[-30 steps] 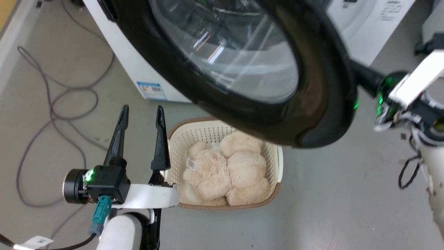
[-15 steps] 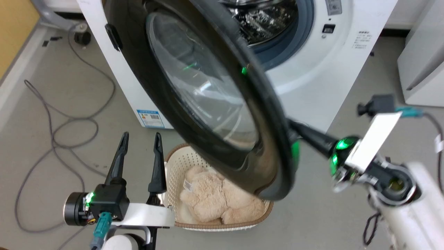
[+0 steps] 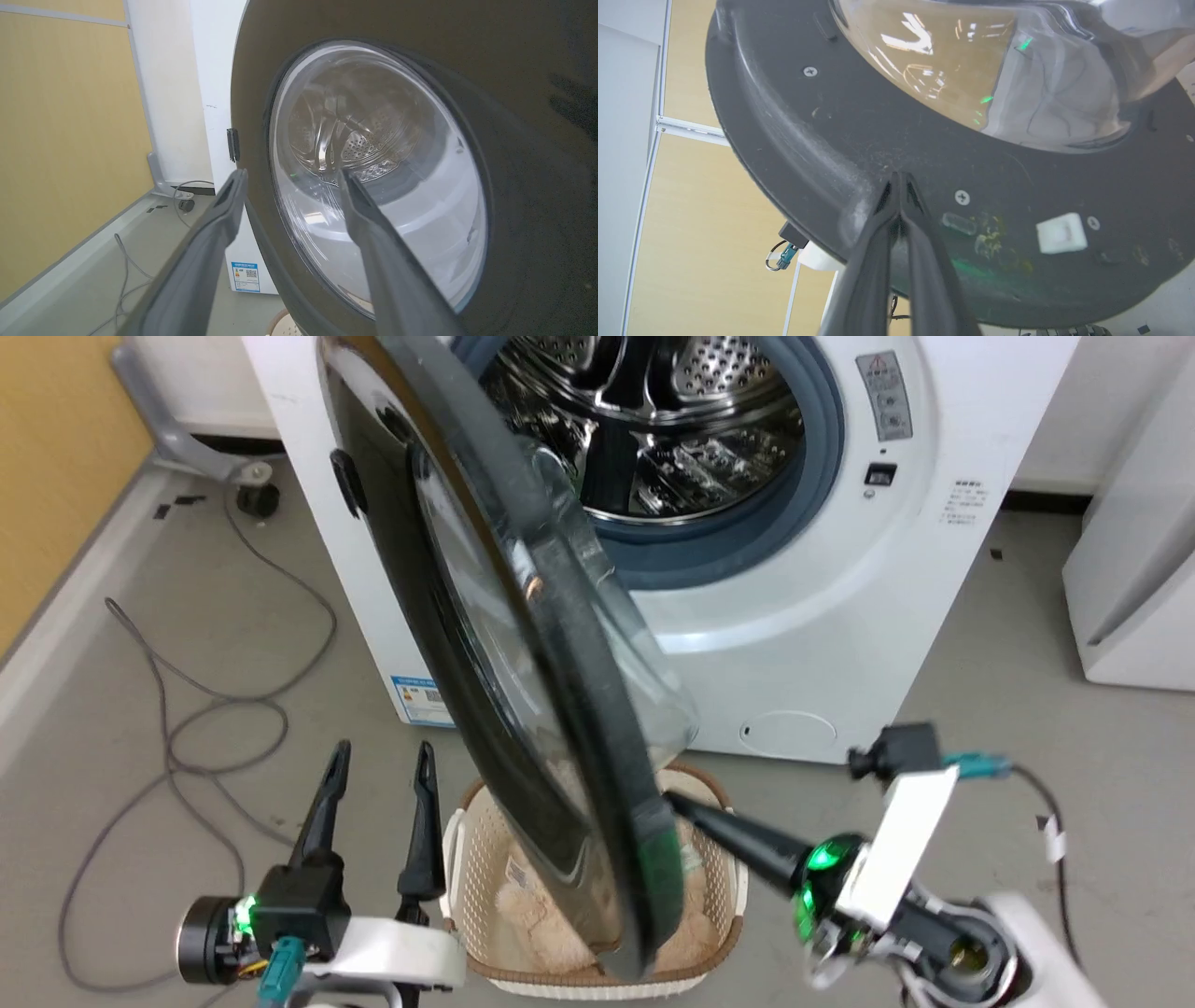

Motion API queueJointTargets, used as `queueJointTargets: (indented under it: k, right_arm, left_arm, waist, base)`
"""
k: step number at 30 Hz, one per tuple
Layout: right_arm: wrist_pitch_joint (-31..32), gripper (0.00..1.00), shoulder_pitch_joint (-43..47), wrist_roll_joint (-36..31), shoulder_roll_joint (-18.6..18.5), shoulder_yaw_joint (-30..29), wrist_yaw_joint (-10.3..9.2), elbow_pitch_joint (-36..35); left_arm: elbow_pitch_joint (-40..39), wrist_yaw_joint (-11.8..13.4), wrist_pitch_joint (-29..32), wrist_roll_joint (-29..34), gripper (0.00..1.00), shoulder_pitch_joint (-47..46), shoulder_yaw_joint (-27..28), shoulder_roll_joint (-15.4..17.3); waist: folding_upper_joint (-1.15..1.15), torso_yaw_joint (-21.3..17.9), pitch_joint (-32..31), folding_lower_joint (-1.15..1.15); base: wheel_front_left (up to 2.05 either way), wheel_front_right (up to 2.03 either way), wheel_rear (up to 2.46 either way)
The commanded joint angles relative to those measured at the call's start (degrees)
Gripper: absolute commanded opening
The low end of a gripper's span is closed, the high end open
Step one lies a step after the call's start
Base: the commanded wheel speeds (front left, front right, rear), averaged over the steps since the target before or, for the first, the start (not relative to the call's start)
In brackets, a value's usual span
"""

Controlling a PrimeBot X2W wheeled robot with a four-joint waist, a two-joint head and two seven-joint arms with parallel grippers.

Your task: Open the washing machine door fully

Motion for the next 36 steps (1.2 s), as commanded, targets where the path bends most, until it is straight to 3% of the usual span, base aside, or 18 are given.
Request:
queueJointTargets:
  k: [1,10,15,21,26,30,33,36]
  right_arm:
    - [0.10,0.00,1.79,0.01,0.91,0.76,0.07,-0.51]
    - [-2.89,0.00,6.49,-1.17,3.30,1.90,0.07,-1.69]
    - [-11.02,0.00,8.00,-2.82,4.10,-2.03,0.07,-3.50]
    - [-24.65,0.00,9.47,-9.96,3.16,-6.34,0.07,-7.85]
    - [-39.01,0.00,9.46,-21.18,-1.14,-7.65,0.07,-8.76]
    - [-47.90,0.00,9.73,-35.05,-5.29,-8.69,0.07,-5.62]
    - [-49.08,0.00,9.91,-48.44,-5.08,-14.23,0.07,-3.96]
    - [-49.15,0.00,11.36,-64.62,-1.88,-22.06,0.07,-6.73]
  left_arm:
    - [0.36,-0.35,-0.30,-0.10,1.00,1.10,0.23,0.07]
    - [1.37,-0.67,-0.30,-0.13,1.00,3.21,1.14,0.07]
    - [1.93,-0.99,-0.30,-0.04,1.00,3.81,1.82,0.07]
    - [1.52,-0.77,-0.30,-0.32,1.00,4.53,2.39,0.07]
    - [1.13,-0.59,-0.30,-0.55,1.00,5.07,2.78,0.07]
    - [0.93,-0.42,-0.30,-0.79,1.00,5.47,2.84,0.07]
    - [0.72,-0.21,-0.30,-0.89,1.00,5.79,2.87,0.07]
    - [0.60,-0.16,-0.30,-0.93,1.00,5.82,2.79,0.07]
  waist:
    - [0.00,0.22,-0.76,0.01]
    - [0.00,0.14,-3.13,0.01]
    - [0.00,0.10,-4.17,0.01]
    - [0.00,-0.78,-5.20,0.01]
    - [0.00,-1.92,-5.81,0.01]
    - [0.00,-2.70,-6.15,0.01]
    - [0.00,-3.31,-6.21,0.01]
    - [0.00,-3.57,-6.06,0.01]
  base:
    - [0.00,0.00,0.00]
    - [0.00,0.00,0.00]
    - [0.00,0.00,0.00]
    - [0.00,0.00,0.00]
    - [0.00,0.00,0.00]
    - [0.00,0.00,0.00]
    - [0.00,0.00,0.00]
    - [0.00,0.00,0.00]
